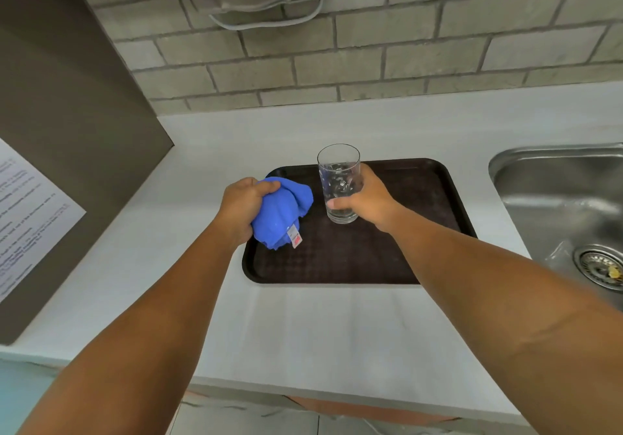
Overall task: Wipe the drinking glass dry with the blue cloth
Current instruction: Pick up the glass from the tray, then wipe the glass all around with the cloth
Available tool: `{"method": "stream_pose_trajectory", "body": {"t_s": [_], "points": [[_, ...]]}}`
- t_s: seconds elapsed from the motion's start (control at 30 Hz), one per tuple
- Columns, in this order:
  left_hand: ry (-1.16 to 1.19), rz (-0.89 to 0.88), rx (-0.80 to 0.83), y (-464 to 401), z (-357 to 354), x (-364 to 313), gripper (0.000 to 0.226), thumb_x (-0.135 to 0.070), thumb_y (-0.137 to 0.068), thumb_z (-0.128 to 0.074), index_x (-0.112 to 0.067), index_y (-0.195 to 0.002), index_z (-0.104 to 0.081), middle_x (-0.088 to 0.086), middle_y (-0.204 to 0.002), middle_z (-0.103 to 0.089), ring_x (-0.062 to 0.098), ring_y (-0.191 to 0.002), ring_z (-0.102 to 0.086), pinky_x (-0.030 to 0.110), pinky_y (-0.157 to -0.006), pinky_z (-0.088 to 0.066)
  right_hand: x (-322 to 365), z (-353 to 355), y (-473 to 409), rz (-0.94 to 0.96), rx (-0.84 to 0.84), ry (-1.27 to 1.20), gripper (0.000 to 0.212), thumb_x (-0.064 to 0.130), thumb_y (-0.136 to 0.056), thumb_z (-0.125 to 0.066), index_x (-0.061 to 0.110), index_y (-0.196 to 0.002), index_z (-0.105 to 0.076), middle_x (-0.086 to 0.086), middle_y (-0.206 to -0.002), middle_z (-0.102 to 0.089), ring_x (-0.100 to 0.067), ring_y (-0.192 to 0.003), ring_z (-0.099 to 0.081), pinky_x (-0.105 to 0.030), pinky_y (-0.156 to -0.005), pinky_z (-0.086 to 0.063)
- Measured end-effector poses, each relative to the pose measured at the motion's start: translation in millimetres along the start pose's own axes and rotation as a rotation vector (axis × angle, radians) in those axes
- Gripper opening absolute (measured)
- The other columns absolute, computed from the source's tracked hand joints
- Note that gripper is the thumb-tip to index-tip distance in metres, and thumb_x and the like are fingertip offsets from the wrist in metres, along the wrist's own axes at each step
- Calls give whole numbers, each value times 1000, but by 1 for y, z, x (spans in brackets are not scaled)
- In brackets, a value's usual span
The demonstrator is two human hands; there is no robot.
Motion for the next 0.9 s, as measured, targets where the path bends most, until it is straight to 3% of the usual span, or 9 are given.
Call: {"method": "stream_pose_trajectory", "body": {"t_s": [0.07, 0.23, 0.37, 0.47, 0.53, 0.63, 0.73, 0.83, 0.9], "points": [[-21, -49, 3, 0, 3, 1, 31, -19, -82, -73, -17, -63, -49, 2, -69, -64, 15, -63, -63, 24, -51, -51, 0, -2, -2, -4, -38, -32, 69, 9, -63, -90, 28, -118, -53, 10, -107, -65, -4, -96, -63, -33, -89, -53], [149, -50, -48, 1, 8, -4, 23, -21, -86, -70, -14, -72, -54, 5, -81, -69, 19, -74, -67, 32, -65, -56, 4, -10, 3, -37, -131, -90, 62, 11, -63, -88, 22, -117, -58, 1, -110, -68, -17, -99, -66, -36, -90, -54], [304, -116, -61, 8, 5, -17, 21, -20, -89, -67, -14, -73, -54, 4, -82, -68, 19, -75, -67, 31, -64, -55, 20, -12, 10, -115, -150, -288, 53, 15, -67, -83, 13, -115, -61, -2, -103, -70, -21, -89, -69, -39, -80, -58], [185, -323, 2, 19, -2, -32, 26, -23, -88, -64, -19, -68, -47, 5, -78, -60, 23, -74, -60, 38, -68, -52, 44, -15, 20, -163, -36, -446, 45, 20, -74, -77, 13, -115, -59, -12, -104, -67, -27, -81, -69, -50, -84, -58], [-1, -493, 64, 32, -13, -42, 27, -23, -87, -63, -21, -65, -47, -5, -67, -54, 13, -67, -53, 26, -63, -47, 61, -19, 27, -177, 26, -559, 45, 22, -76, -74, 9, -117, -60, -16, -105, -64, -33, -85, -67, -58, -91, -55], [-199, -649, 179, 49, -29, -48, 22, -21, -88, -65, -16, -72, -50, -6, -66, -50, 9, -62, -49, 17, -60, -43, 82, -24, 35, -212, 92, -662, 62, 27, -75, -70, 2, -131, -56, -19, -109, -58, -36, -94, -63, -64, -99, -49], [-234, -709, 209, 58, -30, -52, 16, -12, -85, -68, -6, -79, -55, 2, -70, -52, 9, -65, -51, 18, -65, -44, 94, -22, 40, -204, 80, -677, 63, 28, -79, -68, 0, -133, -54, -17, -107, -53, -34, -93, -60, -64, -101, -47], [-202, -745, 250, 67, -30, -58, 32, -16, -82, -69, 1, -70, -45, 15, -73, -46, 21, -67, -46, 26, -67, -40, 103, -18, 42, -159, 58, -643, 64, 31, -78, -68, 0, -133, -55, -17, -104, -53, -33, -91, -59, -60, -101, -50], [-82, -712, 213, 73, -34, -65, 41, -27, -85, -65, -2, -63, -43, 6, -66, -45, 16, -62, -44, 23, -63, -39, 108, -19, 45, -136, 53, -642, 68, 34, -74, -68, 1, -132, -56, -17, -105, -53, -33, -91, -59, -60, -97, -51]]}}
Point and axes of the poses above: each hand's wrist, its own y-axis away from the middle knuckle, its own z-axis out of the back of the hand, x = y × z, the point moved 1 cm from there along -y, towards the middle knuckle
